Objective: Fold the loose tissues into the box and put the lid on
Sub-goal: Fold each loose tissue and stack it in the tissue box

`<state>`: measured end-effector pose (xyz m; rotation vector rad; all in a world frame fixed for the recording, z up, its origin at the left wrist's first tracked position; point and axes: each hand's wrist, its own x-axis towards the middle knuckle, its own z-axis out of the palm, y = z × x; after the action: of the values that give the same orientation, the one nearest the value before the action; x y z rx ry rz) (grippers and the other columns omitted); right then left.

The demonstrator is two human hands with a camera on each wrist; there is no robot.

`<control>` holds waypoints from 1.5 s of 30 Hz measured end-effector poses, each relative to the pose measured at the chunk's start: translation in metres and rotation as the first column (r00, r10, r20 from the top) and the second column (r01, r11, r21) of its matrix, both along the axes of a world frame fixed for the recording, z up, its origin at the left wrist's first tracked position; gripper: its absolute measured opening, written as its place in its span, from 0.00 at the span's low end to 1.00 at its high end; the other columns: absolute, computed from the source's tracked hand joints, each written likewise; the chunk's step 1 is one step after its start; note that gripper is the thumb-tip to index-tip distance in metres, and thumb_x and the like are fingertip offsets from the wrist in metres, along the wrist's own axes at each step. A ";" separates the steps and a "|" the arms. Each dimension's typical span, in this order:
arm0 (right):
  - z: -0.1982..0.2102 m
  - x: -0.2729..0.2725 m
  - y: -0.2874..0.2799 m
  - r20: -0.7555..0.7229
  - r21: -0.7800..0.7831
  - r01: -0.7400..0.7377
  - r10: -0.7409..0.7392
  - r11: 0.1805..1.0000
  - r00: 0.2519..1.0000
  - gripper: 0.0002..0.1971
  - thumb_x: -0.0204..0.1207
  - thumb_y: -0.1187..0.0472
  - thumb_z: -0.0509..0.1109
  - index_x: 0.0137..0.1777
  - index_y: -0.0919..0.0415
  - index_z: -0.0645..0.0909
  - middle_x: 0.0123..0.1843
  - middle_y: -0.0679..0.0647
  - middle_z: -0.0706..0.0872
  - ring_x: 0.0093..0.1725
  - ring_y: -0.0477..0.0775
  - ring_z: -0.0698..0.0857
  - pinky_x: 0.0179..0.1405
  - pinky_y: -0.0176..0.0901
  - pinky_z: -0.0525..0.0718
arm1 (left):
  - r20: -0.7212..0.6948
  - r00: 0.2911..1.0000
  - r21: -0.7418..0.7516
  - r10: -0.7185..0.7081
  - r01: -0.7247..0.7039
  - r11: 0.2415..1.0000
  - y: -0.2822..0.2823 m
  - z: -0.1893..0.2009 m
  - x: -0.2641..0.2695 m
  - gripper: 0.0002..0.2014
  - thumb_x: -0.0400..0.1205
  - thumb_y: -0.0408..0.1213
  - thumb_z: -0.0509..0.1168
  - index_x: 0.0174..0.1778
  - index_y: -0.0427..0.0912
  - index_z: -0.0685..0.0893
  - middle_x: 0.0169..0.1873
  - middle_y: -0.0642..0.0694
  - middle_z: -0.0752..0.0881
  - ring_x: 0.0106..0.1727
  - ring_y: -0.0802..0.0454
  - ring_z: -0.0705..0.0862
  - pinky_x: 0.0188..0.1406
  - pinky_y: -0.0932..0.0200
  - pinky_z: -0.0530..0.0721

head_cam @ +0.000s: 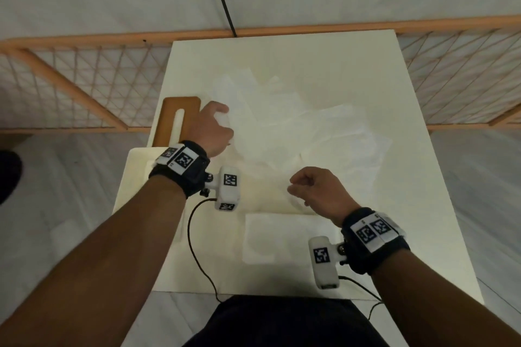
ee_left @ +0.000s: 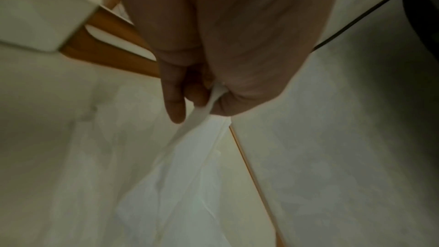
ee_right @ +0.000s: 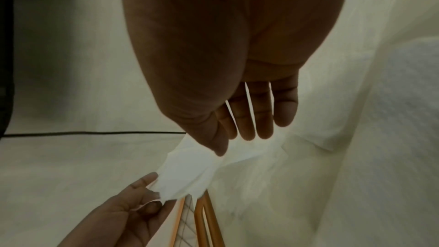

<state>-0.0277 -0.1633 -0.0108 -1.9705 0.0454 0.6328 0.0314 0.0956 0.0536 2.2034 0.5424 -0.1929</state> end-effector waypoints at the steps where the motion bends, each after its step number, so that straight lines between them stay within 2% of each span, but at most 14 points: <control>1: 0.000 -0.002 0.003 -0.003 -0.013 -0.026 0.026 1.000 1.000 0.05 0.73 0.55 0.79 0.46 0.51 0.86 0.46 0.48 0.90 0.46 0.49 0.88 0.49 0.50 0.88 | -0.022 1.000 0.061 0.004 -0.003 0.998 0.006 -0.001 -0.002 0.23 0.76 0.30 0.66 0.65 0.55 0.78 0.54 0.47 0.81 0.49 0.44 0.87 0.46 0.45 0.90; 4: 0.000 -0.010 0.009 -0.010 -0.065 -0.084 0.084 0.994 0.996 0.05 0.74 0.55 0.78 0.46 0.52 0.85 0.45 0.46 0.88 0.43 0.45 0.85 0.42 0.41 0.84 | -0.028 1.000 0.118 0.014 -0.010 0.993 0.019 0.000 -0.010 0.21 0.75 0.31 0.67 0.64 0.51 0.80 0.57 0.46 0.81 0.48 0.47 0.86 0.41 0.55 0.86; 7: 0.000 -0.015 0.013 -0.030 -0.091 -0.097 0.095 0.991 0.995 0.05 0.74 0.55 0.78 0.46 0.52 0.85 0.45 0.46 0.88 0.41 0.43 0.85 0.39 0.37 0.80 | 0.078 0.997 0.096 -0.021 0.013 0.995 0.024 0.007 -0.010 0.27 0.72 0.29 0.70 0.68 0.48 0.79 0.54 0.42 0.83 0.48 0.47 0.84 0.46 0.53 0.87; 12: 0.004 -0.020 0.014 -0.047 -0.102 -0.096 0.092 0.990 0.995 0.05 0.75 0.56 0.78 0.46 0.53 0.85 0.45 0.47 0.88 0.40 0.43 0.84 0.37 0.36 0.79 | 0.128 0.990 0.161 -0.060 0.039 0.986 0.034 0.029 -0.010 0.25 0.73 0.33 0.65 0.67 0.53 0.81 0.50 0.54 0.84 0.52 0.52 0.85 0.50 0.59 0.85; 15: 0.005 -0.021 0.013 -0.045 -0.092 -0.082 0.078 0.992 0.996 0.05 0.75 0.56 0.77 0.46 0.54 0.86 0.44 0.47 0.88 0.39 0.44 0.84 0.37 0.38 0.81 | 0.171 0.985 0.075 -0.002 -0.011 0.997 0.037 0.048 -0.013 0.21 0.75 0.31 0.61 0.60 0.53 0.87 0.61 0.50 0.87 0.58 0.49 0.87 0.60 0.51 0.87; 19: 0.011 -0.020 0.014 -0.025 -0.049 -0.070 0.069 0.996 0.997 0.06 0.74 0.54 0.78 0.44 0.54 0.87 0.43 0.50 0.90 0.43 0.48 0.86 0.47 0.49 0.88 | 0.290 0.957 -0.114 0.018 0.016 0.993 0.033 0.078 -0.021 0.18 0.75 0.25 0.65 0.54 0.51 0.90 0.56 0.49 0.90 0.52 0.51 0.89 0.52 0.54 0.88; 23: 0.031 -0.015 0.025 -0.037 0.171 -0.011 0.018 0.985 0.999 0.11 0.75 0.48 0.75 0.49 0.54 0.88 0.49 0.50 0.91 0.53 0.53 0.88 0.52 0.55 0.89 | 0.382 0.922 -0.376 0.061 0.095 0.922 0.030 0.106 -0.040 0.17 0.72 0.21 0.70 0.48 0.48 0.91 0.54 0.45 0.91 0.57 0.45 0.89 0.56 0.48 0.87; 27: 0.057 -0.005 0.039 -0.202 0.519 0.129 -0.025 0.845 0.979 0.25 0.76 0.40 0.70 0.66 0.55 0.85 0.65 0.54 0.88 0.66 0.57 0.86 0.58 0.54 0.87 | 0.453 0.877 -0.619 0.164 0.177 0.765 0.025 0.113 -0.061 0.17 0.75 0.15 0.65 0.49 0.40 0.86 0.47 0.43 0.90 0.52 0.43 0.89 0.49 0.49 0.88; 30: 0.076 -0.002 0.043 -0.308 0.749 0.125 0.175 0.651 0.935 0.36 0.78 0.34 0.61 0.77 0.59 0.77 0.73 0.61 0.83 0.74 0.63 0.81 0.72 0.58 0.77 | 0.448 0.858 -0.711 0.251 0.171 0.682 0.021 0.103 -0.077 0.20 0.75 0.11 0.61 0.50 0.41 0.82 0.42 0.47 0.90 0.46 0.49 0.88 0.42 0.54 0.88; 33: 0.090 -0.001 0.046 -0.295 0.841 0.157 0.196 0.518 0.935 0.31 0.80 0.49 0.69 0.80 0.63 0.72 0.74 0.67 0.81 0.70 0.68 0.82 0.68 0.60 0.82 | 0.397 0.873 -0.748 0.283 0.130 0.651 0.023 0.084 -0.089 0.28 0.71 0.11 0.62 0.61 0.43 0.79 0.49 0.43 0.90 0.52 0.46 0.89 0.45 0.50 0.89; 35: 0.094 0.004 0.046 -0.252 0.817 0.184 0.051 0.546 0.966 0.26 0.77 0.69 0.71 0.76 0.67 0.74 0.70 0.68 0.83 0.67 0.70 0.85 0.63 0.62 0.86 | 0.338 0.904 -0.745 0.262 0.088 0.661 0.027 0.072 -0.098 0.32 0.68 0.14 0.65 0.66 0.44 0.78 0.53 0.40 0.89 0.55 0.42 0.89 0.48 0.46 0.90; 37: 0.097 0.010 0.040 -0.154 0.768 0.146 -0.042 0.624 0.987 0.28 0.73 0.81 0.69 0.74 0.68 0.74 0.68 0.67 0.85 0.66 0.70 0.86 0.64 0.65 0.85 | 0.257 0.941 -0.766 0.218 0.061 0.640 0.028 0.064 -0.108 0.25 0.69 0.21 0.67 0.63 0.41 0.82 0.56 0.39 0.89 0.56 0.41 0.89 0.51 0.46 0.88; 41: 0.103 0.015 0.021 0.001 0.603 0.038 -0.048 0.797 0.999 0.25 0.73 0.80 0.72 0.69 0.66 0.80 0.64 0.64 0.89 0.63 0.68 0.88 0.65 0.72 0.83 | 0.176 0.969 -0.713 0.174 0.003 0.701 0.022 0.053 -0.118 0.13 0.77 0.32 0.73 0.58 0.37 0.87 0.56 0.41 0.91 0.61 0.41 0.88 0.56 0.51 0.88; 45: 0.099 0.012 0.005 0.019 0.517 0.049 -0.069 0.854 0.997 0.16 0.73 0.77 0.75 0.60 0.66 0.87 0.58 0.63 0.91 0.59 0.68 0.90 0.65 0.73 0.83 | 0.211 0.971 -0.598 0.110 0.040 0.801 0.021 0.045 -0.115 0.10 0.84 0.29 0.66 0.59 0.40 0.88 0.57 0.44 0.91 0.61 0.45 0.89 0.62 0.43 0.85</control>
<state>-0.0156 -0.1588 0.0884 -1.4490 -0.0811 0.5026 -0.0833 0.1163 0.0987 1.5607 0.3256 -0.0641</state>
